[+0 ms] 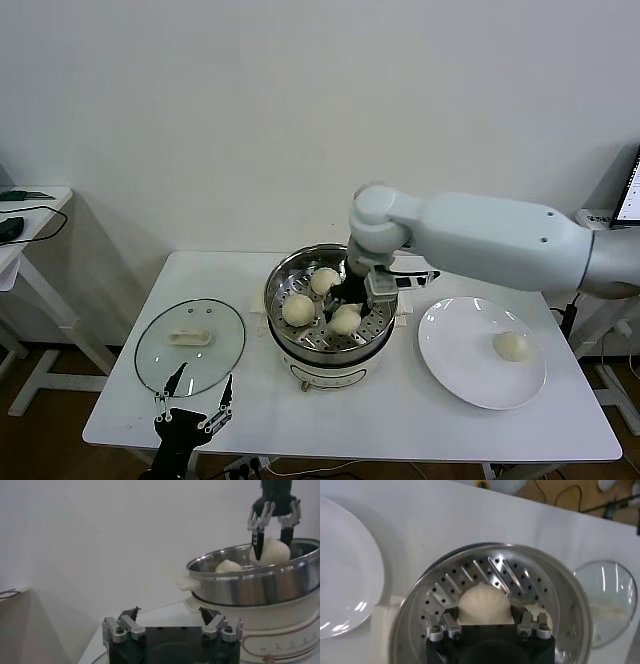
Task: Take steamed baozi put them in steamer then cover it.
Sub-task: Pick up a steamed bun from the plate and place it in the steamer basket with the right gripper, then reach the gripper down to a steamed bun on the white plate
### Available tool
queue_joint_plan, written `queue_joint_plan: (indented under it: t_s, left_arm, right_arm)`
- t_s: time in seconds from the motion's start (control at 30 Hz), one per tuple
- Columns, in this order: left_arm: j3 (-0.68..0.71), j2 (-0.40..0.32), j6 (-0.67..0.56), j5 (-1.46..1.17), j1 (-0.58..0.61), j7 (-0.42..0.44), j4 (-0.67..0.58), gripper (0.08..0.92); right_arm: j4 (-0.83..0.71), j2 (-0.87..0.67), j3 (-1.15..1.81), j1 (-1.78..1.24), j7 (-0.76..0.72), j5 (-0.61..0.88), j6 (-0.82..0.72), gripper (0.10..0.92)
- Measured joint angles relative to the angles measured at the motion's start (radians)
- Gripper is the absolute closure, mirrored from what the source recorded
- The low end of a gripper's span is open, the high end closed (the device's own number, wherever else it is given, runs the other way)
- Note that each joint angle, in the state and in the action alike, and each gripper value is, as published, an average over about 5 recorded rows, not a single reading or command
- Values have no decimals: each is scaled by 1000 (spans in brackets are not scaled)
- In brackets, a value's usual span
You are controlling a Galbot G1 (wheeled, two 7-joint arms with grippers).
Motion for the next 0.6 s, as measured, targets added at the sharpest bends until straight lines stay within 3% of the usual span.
queue_joint_plan:
  t_s: [0.2,0.4,0.6]
  left_arm:
    - [-4,-1,0,-1,1,-5,-2,177]
    - [-4,-4,-2,-2,1,-6,-2,177]
    - [-3,-5,-3,-2,0,-6,-1,177]
  right_arm:
    - [-14,27,-8,-25,0,-23,24,303]
    - [-20,38,-11,-36,-1,-38,33,225]
    - [-20,36,12,-29,-7,-39,32,203]
